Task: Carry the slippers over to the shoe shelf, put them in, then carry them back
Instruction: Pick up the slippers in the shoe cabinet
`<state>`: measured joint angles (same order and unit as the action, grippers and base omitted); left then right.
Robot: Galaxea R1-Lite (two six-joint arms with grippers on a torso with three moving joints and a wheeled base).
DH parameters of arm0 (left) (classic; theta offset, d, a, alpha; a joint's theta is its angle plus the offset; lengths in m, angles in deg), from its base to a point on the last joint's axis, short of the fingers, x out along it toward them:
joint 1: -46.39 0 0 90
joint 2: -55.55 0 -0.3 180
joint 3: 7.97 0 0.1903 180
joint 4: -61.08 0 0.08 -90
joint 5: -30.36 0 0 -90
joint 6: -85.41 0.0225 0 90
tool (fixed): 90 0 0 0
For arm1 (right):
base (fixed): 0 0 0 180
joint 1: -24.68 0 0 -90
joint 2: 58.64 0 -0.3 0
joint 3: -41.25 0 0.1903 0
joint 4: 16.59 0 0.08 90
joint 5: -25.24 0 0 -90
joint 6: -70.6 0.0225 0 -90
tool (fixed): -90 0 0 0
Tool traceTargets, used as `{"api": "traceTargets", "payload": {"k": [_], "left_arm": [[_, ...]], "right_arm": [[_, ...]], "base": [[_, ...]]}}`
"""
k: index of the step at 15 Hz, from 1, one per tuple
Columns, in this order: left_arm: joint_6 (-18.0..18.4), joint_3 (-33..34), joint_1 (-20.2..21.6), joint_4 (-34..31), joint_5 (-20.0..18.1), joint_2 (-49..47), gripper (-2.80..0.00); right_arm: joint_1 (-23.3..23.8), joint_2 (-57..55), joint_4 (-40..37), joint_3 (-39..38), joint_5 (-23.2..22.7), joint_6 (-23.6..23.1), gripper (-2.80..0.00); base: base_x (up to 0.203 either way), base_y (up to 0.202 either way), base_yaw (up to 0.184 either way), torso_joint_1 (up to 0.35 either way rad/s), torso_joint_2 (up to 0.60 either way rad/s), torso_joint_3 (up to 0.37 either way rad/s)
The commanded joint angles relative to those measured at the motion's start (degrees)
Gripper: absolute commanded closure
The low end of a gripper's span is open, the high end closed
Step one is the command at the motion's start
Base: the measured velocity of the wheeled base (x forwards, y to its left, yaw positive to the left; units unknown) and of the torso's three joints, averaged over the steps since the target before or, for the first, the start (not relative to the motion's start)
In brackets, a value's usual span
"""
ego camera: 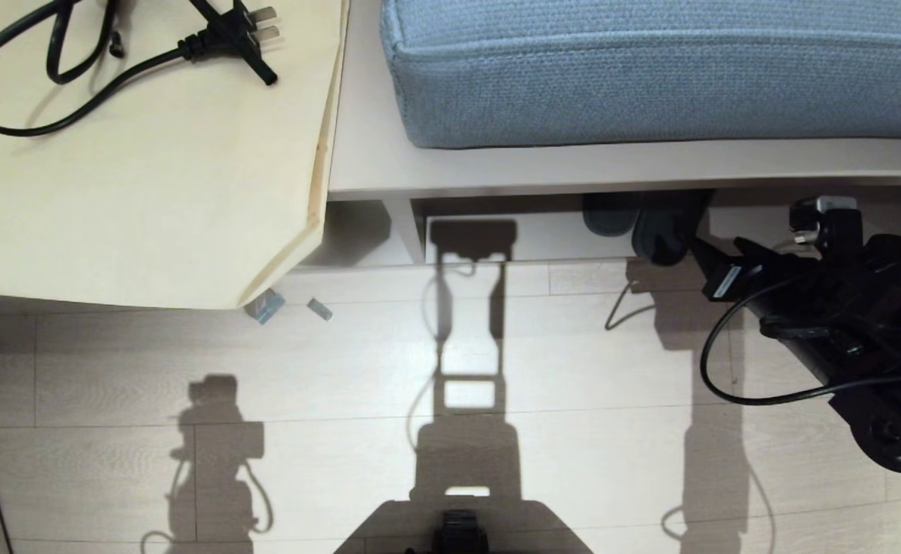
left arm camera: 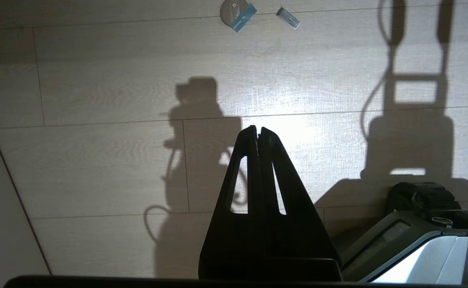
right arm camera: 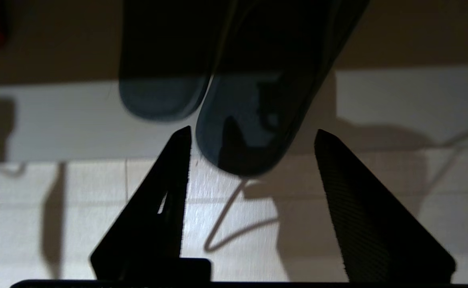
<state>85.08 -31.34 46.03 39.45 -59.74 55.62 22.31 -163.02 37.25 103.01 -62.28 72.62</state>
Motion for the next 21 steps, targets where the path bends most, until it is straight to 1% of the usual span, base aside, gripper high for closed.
{"api": "traceTargets", "payload": {"k": [1, 3, 5, 7, 9, 14, 21], "left_arm": [[-0.02, 0.44, 0.00, 0.03, 0.01, -0.07, 0.00], [-0.02, 0.44, 0.00, 0.03, 0.01, -0.07, 0.00], [-0.02, 0.44, 0.00, 0.03, 0.01, -0.07, 0.00], [-0.02, 0.44, 0.00, 0.03, 0.01, -0.07, 0.00], [-0.02, 0.44, 0.00, 0.03, 0.01, -0.07, 0.00], [-0.02, 0.44, 0.00, 0.03, 0.01, -0.07, 0.00], [-0.02, 0.44, 0.00, 0.03, 0.01, -0.07, 0.00]], "right_arm": [[-0.03, -3.99, 2.59, 3.58, 2.06, -0.58, -2.80], [-0.66, -6.56, 3.16, 6.69, 4.58, -2.29, -2.80], [-1.29, -9.12, 3.41, 9.53, 6.01, -2.38, -2.80], [-1.57, -12.06, 5.23, 12.98, 6.93, -2.43, -2.80], [-1.97, -14.69, 6.69, 16.52, 9.12, -2.53, -2.80], [-3.25, -18.21, 7.01, 23.09, 13.79, -2.48, -2.80], [-3.38, -24.30, 8.52, 34.85, 13.96, -2.54, -2.80]], "base": [[0.000, 0.000, 0.000, 0.000, 0.00, 0.000], [0.000, 0.000, 0.000, 0.000, 0.00, 0.000], [0.000, 0.000, 0.000, 0.000, 0.00, 0.000], [0.000, 0.000, 0.000, 0.000, 0.00, 0.000], [0.000, 0.000, 0.000, 0.000, 0.00, 0.000], [0.000, 0.000, 0.000, 0.000, 0.00, 0.000], [0.000, 0.000, 0.000, 0.000, 0.00, 0.000]]}}
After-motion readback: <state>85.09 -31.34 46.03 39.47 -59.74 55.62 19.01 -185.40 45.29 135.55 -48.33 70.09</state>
